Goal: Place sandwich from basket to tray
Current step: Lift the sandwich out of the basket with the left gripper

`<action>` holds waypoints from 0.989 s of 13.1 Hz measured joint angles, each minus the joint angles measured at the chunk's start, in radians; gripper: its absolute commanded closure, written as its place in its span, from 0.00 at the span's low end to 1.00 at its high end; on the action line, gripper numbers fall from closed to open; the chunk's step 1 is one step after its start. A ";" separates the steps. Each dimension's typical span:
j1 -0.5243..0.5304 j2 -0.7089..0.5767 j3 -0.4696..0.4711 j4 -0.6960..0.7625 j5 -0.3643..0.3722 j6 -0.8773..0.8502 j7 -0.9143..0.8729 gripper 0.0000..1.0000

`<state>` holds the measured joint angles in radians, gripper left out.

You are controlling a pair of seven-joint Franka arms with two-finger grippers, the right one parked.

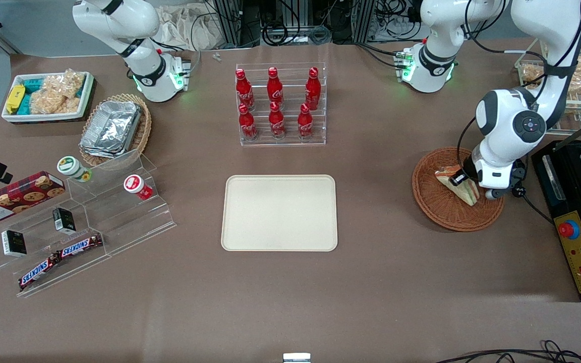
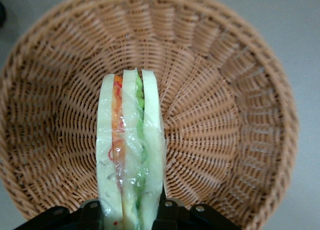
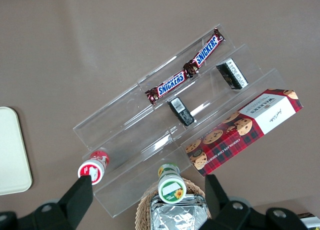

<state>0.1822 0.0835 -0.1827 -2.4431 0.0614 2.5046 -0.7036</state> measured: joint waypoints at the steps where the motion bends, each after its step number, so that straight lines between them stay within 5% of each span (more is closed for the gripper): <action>1: -0.001 -0.019 -0.003 0.033 0.000 -0.068 0.000 1.00; 7: -0.008 -0.029 -0.132 0.536 -0.001 -0.696 0.000 1.00; 13: -0.069 0.208 -0.417 0.965 -0.002 -0.850 -0.018 1.00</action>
<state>0.1128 0.2920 -0.6001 -1.4785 0.0597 1.6542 -0.7215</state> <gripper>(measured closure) 0.802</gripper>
